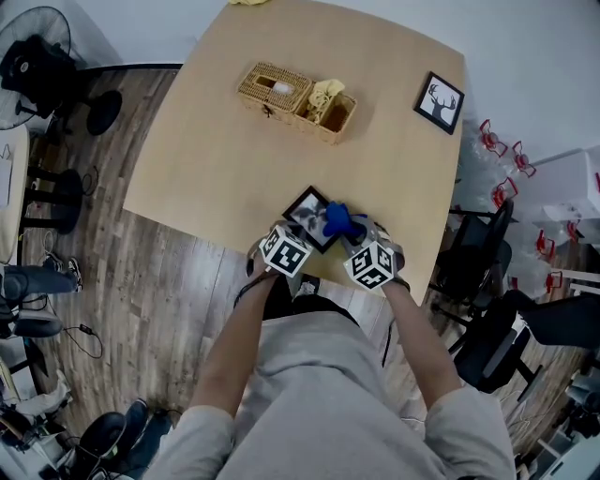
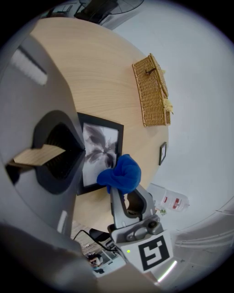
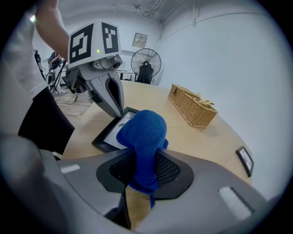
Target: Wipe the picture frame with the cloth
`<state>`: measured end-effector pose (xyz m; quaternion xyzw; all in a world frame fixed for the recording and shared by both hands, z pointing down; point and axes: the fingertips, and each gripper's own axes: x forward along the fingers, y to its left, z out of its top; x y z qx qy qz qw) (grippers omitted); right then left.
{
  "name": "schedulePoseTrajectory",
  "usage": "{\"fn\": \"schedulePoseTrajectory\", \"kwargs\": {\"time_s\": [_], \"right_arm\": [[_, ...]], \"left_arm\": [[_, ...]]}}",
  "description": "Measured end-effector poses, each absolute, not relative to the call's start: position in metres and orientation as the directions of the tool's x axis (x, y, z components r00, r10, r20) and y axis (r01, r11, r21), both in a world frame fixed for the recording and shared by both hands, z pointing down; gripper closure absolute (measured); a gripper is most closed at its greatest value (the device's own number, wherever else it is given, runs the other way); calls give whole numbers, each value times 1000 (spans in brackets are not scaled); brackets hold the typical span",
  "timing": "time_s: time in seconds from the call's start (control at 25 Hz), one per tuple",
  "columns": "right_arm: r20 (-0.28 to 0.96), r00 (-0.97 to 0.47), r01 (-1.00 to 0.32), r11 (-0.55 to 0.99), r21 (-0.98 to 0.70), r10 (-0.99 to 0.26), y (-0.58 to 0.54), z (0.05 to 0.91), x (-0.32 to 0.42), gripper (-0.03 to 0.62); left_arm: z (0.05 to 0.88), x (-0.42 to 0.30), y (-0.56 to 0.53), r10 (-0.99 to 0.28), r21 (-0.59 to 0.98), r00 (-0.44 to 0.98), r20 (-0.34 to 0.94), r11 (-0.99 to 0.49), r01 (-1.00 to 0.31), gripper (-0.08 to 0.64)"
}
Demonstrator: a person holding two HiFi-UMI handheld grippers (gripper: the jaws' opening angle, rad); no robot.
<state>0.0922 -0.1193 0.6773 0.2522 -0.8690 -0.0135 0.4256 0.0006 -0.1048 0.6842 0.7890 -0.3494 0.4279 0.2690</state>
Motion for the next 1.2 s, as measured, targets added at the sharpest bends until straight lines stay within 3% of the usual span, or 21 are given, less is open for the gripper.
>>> {"fn": "schedulePoseTrajectory", "kwargs": {"time_s": [0.4,1.2], "right_arm": [[721,-531,-402,881,249,-446,-100,678,79,500],[813,-484,-324,930,176,-323,-114,687,53,499]], "left_arm": [[684,1,-104,-318,138,402,859,-612,-779,508],[685,-1,-102,-306,167,427,851,-613,-772,508]]}}
